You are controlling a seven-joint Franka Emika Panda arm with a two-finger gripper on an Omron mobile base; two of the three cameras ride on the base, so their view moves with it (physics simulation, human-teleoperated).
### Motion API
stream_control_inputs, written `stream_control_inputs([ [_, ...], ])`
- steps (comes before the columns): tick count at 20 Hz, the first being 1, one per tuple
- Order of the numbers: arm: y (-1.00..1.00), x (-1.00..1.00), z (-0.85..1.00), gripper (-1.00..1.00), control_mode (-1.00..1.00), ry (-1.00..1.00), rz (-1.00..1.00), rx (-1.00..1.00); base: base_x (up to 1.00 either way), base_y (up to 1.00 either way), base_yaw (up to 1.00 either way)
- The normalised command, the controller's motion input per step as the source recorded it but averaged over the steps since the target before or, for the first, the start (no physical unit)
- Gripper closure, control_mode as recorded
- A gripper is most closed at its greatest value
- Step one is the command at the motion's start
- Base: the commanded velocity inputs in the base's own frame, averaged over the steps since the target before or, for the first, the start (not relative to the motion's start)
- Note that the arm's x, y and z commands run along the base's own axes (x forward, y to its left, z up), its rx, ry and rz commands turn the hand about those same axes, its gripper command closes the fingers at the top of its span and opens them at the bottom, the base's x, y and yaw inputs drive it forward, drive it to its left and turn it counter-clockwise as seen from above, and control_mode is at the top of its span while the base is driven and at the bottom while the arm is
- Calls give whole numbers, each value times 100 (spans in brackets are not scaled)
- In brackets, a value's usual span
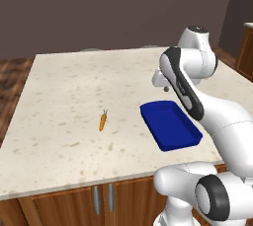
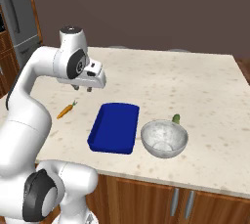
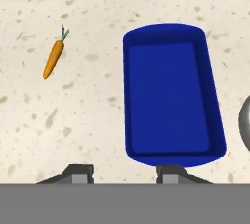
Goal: Place the two vegetables and bowl onto the tray for setting up a vegetable dip station.
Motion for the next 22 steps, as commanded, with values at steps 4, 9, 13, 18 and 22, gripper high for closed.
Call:
stream_control_inputs([
  [4, 0, -1, 0, -100, -100, -2, 0, 0, 0, 0, 0],
  [9, 0, 0, 0, -100, -100, 0, 0, 0, 0, 0, 0],
  [13, 0, 0, 0, -100, -100, 0, 0, 0, 0, 0, 0],
  [18, 0, 0, 0, -100, -100, 0, 0, 0, 0, 0, 0],
  [22, 0, 0, 0, -100, -100, 0, 0, 0, 0, 0, 0],
])
